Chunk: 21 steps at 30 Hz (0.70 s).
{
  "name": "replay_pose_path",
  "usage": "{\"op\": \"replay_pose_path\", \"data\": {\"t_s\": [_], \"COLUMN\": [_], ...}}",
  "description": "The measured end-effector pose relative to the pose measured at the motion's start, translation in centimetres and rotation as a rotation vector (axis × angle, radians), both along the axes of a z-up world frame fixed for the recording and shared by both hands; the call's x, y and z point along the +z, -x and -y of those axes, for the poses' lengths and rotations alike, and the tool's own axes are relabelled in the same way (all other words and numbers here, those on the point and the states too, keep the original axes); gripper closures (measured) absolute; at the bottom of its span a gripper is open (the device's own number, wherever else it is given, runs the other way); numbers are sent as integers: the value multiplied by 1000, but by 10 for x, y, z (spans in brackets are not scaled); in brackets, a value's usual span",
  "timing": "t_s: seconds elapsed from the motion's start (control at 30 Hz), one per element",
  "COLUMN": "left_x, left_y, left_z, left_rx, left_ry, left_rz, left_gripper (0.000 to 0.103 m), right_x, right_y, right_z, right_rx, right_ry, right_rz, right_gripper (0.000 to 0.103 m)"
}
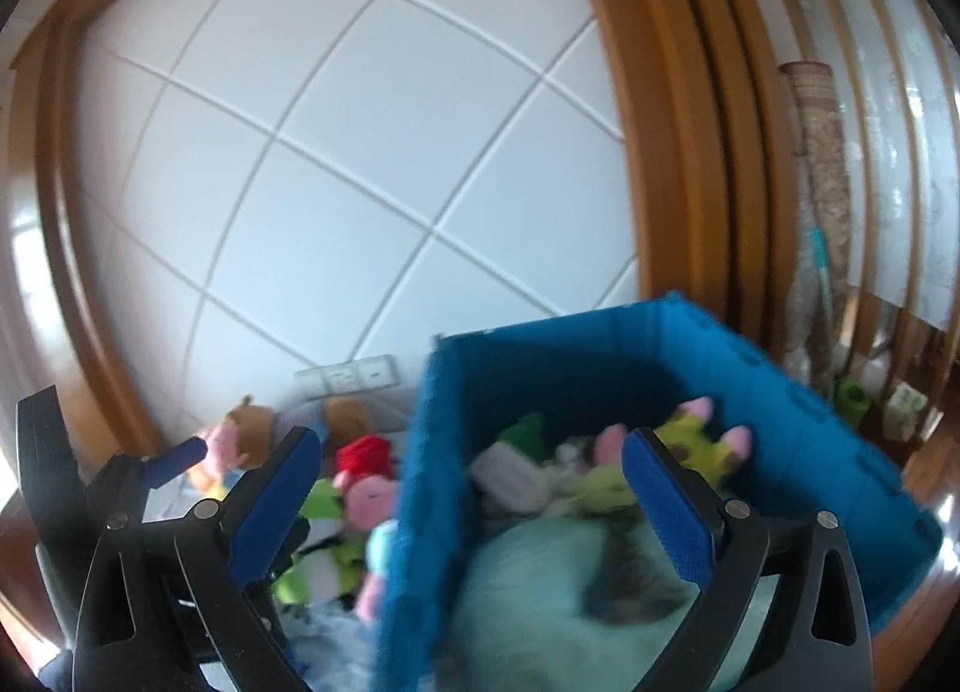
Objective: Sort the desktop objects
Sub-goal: 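Withdraw both tools from the bin back toward the bed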
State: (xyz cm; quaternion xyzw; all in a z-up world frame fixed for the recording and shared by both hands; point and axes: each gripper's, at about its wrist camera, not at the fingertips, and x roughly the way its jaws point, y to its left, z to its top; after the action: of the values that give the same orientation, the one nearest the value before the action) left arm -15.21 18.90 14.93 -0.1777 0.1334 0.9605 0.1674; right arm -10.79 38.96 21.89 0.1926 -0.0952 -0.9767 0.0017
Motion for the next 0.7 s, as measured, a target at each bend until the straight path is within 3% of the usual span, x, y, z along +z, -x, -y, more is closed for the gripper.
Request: {"op": "replay_pose_path", "data": {"t_s": [0.23, 0.4, 0.7], "left_x": [-6, -11, -19], "left_y": [-53, -75, -116], "left_z": [86, 98, 118], "left_rx": [127, 186, 291], "left_ry": [-61, -93, -150], "left_rz": [6, -3, -19], "left_gripper": [0, 0, 0], "right_x": [-12, -30, -52], "right_y": [-32, -61, -98], "right_z": [87, 147, 160], "right_rx": [108, 157, 185], "right_ry": [-10, -63, -71], "right_rz": [-8, -60, -52], "right_gripper": [1, 1, 1]}}
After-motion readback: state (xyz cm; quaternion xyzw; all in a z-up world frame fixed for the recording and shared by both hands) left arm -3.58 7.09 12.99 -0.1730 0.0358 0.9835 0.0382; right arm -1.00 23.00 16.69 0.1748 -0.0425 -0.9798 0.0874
